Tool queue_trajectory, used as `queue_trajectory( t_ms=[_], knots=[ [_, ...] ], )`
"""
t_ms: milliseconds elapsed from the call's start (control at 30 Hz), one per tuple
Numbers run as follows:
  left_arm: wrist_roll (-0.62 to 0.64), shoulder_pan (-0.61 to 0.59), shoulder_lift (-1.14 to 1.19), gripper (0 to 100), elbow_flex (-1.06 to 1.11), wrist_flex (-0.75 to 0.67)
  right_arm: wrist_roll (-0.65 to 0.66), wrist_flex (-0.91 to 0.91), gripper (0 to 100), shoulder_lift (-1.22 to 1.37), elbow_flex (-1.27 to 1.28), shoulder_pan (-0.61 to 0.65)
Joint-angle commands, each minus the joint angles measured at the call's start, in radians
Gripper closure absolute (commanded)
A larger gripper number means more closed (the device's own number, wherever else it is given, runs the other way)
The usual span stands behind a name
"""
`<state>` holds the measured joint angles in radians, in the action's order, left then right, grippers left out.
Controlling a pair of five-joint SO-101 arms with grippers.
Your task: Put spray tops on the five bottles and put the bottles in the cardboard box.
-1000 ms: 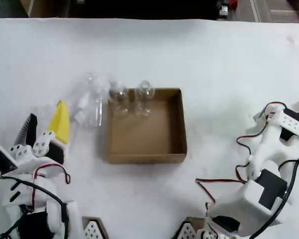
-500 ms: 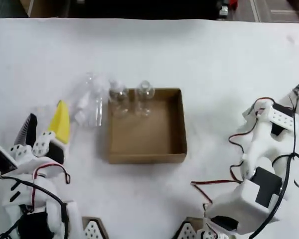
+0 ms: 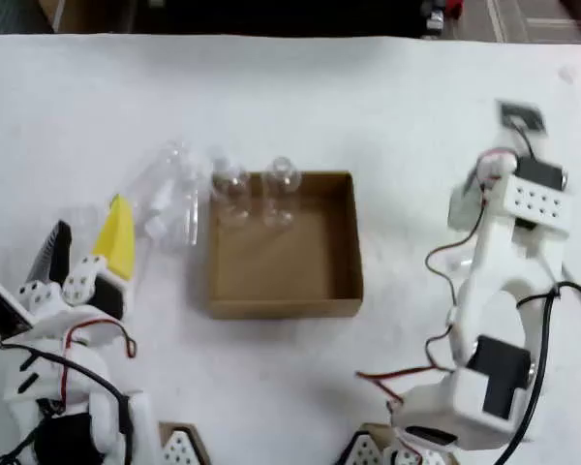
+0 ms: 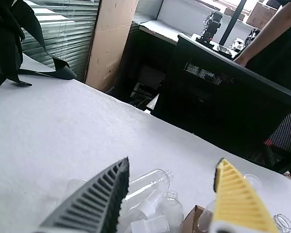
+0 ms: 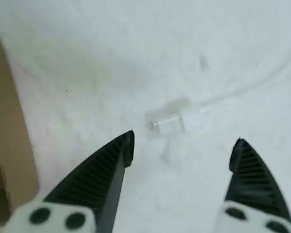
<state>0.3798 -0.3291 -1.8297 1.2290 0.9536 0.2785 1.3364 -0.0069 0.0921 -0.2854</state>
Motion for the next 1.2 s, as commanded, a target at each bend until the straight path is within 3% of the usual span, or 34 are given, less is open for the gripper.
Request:
queue_trajectory(
  t_ms=[0,200,400,600,1167],
  knots=[
    [0.003,-0.002,0.001,73,-0.008,-0.028,0.614,0.019,71.5,-0.076,-0.120,0.022],
    [0.003,-0.002,0.001,73,-0.006,-0.028,1.206,0.104,71.5,-0.074,-0.029,-0.004],
    [0.003,-0.002,0.001,73,-0.006,-0.028,1.471,0.101,71.5,-0.038,0.006,-0.099],
    [0.003,-0.001,0.001,73,-0.006,-0.028,1.496,0.064,71.5,0.151,-0.054,-0.139],
    [0.003,-0.001,0.001,73,-0.008,-0.028,1.494,0.067,71.6,0.475,-0.233,-0.107]
  ],
)
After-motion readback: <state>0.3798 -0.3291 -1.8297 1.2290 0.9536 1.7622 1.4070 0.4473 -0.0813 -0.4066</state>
